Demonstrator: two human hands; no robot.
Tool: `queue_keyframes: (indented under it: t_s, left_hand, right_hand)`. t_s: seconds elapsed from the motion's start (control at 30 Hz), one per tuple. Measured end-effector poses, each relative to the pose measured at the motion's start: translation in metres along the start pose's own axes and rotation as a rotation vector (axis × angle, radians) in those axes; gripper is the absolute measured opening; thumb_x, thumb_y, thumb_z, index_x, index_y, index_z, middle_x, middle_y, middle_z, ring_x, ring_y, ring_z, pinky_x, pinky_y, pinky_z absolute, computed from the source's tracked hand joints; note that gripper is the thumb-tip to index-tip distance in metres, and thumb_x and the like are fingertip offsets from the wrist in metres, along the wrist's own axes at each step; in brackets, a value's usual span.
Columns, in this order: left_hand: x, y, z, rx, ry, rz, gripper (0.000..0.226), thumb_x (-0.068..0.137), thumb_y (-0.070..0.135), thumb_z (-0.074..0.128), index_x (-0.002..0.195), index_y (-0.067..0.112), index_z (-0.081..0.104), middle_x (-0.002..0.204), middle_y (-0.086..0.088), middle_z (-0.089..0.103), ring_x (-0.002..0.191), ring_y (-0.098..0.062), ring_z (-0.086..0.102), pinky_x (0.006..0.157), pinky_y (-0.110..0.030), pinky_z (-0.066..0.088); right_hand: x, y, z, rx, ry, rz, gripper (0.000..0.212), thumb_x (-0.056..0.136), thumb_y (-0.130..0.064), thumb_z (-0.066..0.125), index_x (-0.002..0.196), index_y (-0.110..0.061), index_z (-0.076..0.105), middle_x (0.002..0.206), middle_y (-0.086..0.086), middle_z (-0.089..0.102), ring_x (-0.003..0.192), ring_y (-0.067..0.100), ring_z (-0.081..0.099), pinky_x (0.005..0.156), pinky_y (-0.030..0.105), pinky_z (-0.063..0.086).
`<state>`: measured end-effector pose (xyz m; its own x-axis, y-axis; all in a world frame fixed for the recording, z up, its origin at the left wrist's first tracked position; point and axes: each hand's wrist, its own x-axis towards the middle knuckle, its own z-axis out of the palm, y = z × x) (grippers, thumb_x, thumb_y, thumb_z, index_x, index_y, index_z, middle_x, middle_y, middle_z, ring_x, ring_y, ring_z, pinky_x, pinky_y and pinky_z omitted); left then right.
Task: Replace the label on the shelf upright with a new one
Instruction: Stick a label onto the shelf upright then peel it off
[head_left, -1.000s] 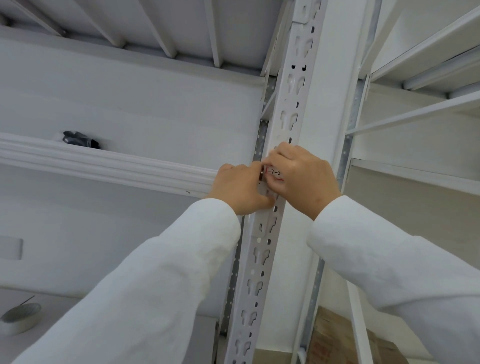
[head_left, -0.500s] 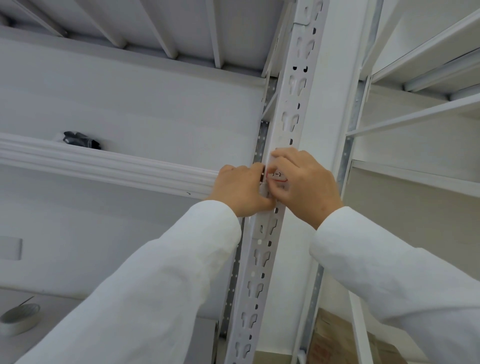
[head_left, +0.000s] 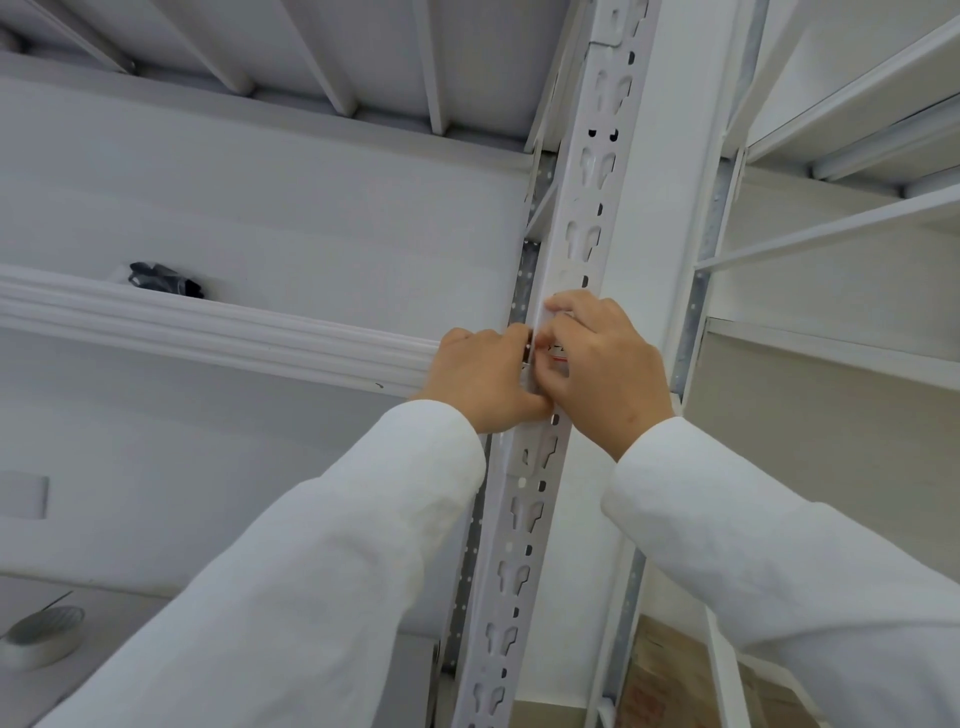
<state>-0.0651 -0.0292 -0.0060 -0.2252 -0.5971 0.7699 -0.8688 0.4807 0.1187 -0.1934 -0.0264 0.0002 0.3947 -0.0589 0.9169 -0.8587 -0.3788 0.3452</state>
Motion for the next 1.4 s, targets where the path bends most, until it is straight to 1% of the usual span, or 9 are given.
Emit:
queue_keyframes:
  t_s: [0.07,0.2,0.33,0.5,0.63,0.77,1.17,1.33,1.4]
  left_hand:
    - [0.0,0.0,0.001,0.004,-0.003,-0.001,0.033,0.076,0.042,0.058,0.091,0.022,0.037,0.081,0.003,0.053,0.076,-0.021,0.047,0.08,-0.029,0.027]
    - [0.001,-0.001,0.001,0.005,-0.004,0.0,0.033,0.076,0.042,0.058,0.095,0.02,0.042,0.081,0.003,0.054,0.077,-0.02,0.047,0.079,-0.029,0.027]
    - [0.001,-0.001,0.002,0.009,0.0,0.006,0.039,0.076,0.042,0.06,0.103,0.017,0.048,0.083,0.003,0.056,0.077,-0.02,0.048,0.079,-0.029,0.027]
    - [0.001,-0.001,0.002,0.01,0.0,0.009,0.039,0.075,0.043,0.059,0.102,0.018,0.047,0.085,0.002,0.06,0.078,-0.019,0.051,0.081,-0.03,0.029]
    - [0.0,-0.001,0.002,-0.006,0.003,0.004,0.033,0.076,0.043,0.058,0.091,0.02,0.04,0.081,0.002,0.058,0.076,-0.021,0.05,0.08,-0.03,0.029]
    - [0.001,-0.002,0.002,-0.007,-0.003,0.004,0.034,0.076,0.042,0.058,0.095,0.019,0.043,0.084,0.001,0.058,0.078,-0.021,0.051,0.082,-0.03,0.029]
    - [-0.001,0.0,0.001,-0.014,0.009,0.005,0.031,0.078,0.043,0.056,0.09,0.021,0.037,0.08,0.003,0.055,0.076,-0.02,0.049,0.083,-0.03,0.029]
    - [-0.001,0.0,0.0,-0.01,0.014,0.012,0.03,0.078,0.041,0.056,0.095,0.02,0.042,0.079,0.004,0.055,0.076,-0.019,0.049,0.082,-0.029,0.028]
    - [0.0,0.0,0.001,0.0,0.023,0.015,0.034,0.079,0.044,0.055,0.099,0.018,0.046,0.08,0.004,0.057,0.076,-0.02,0.051,0.081,-0.029,0.027]
  right_hand:
    - [0.0,0.0,0.0,-0.019,-0.002,-0.011,0.007,0.076,-0.014,0.063,0.07,-0.01,0.062,0.096,0.002,0.064,0.076,0.022,0.057,0.038,0.03,0.047]
    - [0.002,-0.001,0.004,-0.16,0.014,-0.03,0.018,0.077,-0.019,0.051,0.064,-0.01,0.06,0.09,0.001,0.064,0.07,0.02,0.057,0.035,0.02,0.031]
    - [0.006,0.0,0.01,-0.255,0.024,-0.101,0.011,0.071,-0.011,0.055,0.06,-0.007,0.057,0.082,0.005,0.062,0.061,0.022,0.054,0.035,0.025,0.035]
    - [0.008,0.0,0.012,-0.267,0.018,-0.115,0.005,0.065,-0.008,0.058,0.06,-0.007,0.057,0.08,0.007,0.061,0.06,0.022,0.053,0.042,0.026,0.031]
    - [0.006,0.002,0.01,-0.18,0.049,-0.063,0.017,0.076,-0.013,0.047,0.065,-0.004,0.057,0.081,0.009,0.061,0.06,0.025,0.052,0.038,0.03,0.042]
    - [0.001,0.0,0.002,-0.013,-0.012,0.003,0.011,0.076,-0.015,0.059,0.073,-0.004,0.058,0.09,0.01,0.06,0.071,0.025,0.054,0.041,0.03,0.046]
    - [0.006,-0.002,0.0,0.024,-0.065,0.049,0.005,0.079,-0.013,0.059,0.083,-0.01,0.06,0.089,0.008,0.057,0.078,0.023,0.053,0.044,0.032,0.046]
    - [0.006,-0.006,0.005,-0.094,-0.017,0.038,0.001,0.074,-0.007,0.058,0.074,-0.007,0.058,0.079,0.01,0.056,0.065,0.024,0.053,0.036,0.027,0.04]
    - [0.008,-0.005,0.005,-0.114,0.004,0.026,0.008,0.075,-0.008,0.05,0.074,-0.008,0.058,0.077,0.009,0.056,0.062,0.024,0.053,0.035,0.027,0.038]
